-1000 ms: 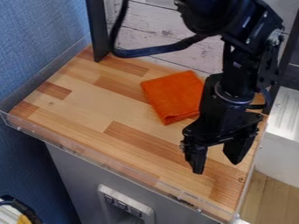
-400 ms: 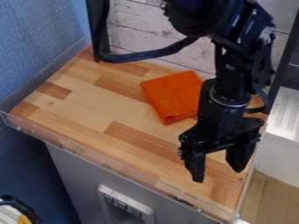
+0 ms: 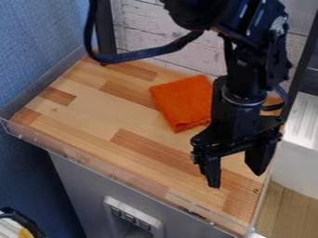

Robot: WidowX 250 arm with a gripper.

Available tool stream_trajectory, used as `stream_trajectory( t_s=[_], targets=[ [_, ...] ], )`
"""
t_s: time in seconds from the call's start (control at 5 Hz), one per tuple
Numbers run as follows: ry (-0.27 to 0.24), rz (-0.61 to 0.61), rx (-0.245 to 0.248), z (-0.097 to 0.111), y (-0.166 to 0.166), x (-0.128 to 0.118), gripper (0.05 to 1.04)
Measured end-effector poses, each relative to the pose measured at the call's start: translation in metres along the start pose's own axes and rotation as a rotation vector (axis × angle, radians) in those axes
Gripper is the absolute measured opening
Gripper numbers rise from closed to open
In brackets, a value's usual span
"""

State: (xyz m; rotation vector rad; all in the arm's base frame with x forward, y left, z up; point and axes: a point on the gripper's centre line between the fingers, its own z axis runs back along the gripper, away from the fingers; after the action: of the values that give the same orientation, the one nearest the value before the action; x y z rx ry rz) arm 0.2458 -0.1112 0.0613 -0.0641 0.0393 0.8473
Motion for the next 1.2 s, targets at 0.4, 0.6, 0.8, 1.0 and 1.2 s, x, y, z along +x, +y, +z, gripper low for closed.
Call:
stream_trajectory(
  t_s=[0.4, 0.6, 0.8, 1.0, 1.2],
  targets=[
    [-0.069, 0.007, -0.039, 0.006, -0.004, 0.007, 0.999],
    [-0.1, 0.012, -0.031, 0.006, -0.003, 0.009, 0.999],
    [-0.137, 0.008, -0.03, 0.015, -0.009, 0.012, 0.999],
    [-0.162, 0.006, -0.001, 0.022, -0.01, 0.013, 0.999],
    [-0.173, 0.008, 0.032, 0.029, -0.013, 0.013, 0.999]
  ],
)
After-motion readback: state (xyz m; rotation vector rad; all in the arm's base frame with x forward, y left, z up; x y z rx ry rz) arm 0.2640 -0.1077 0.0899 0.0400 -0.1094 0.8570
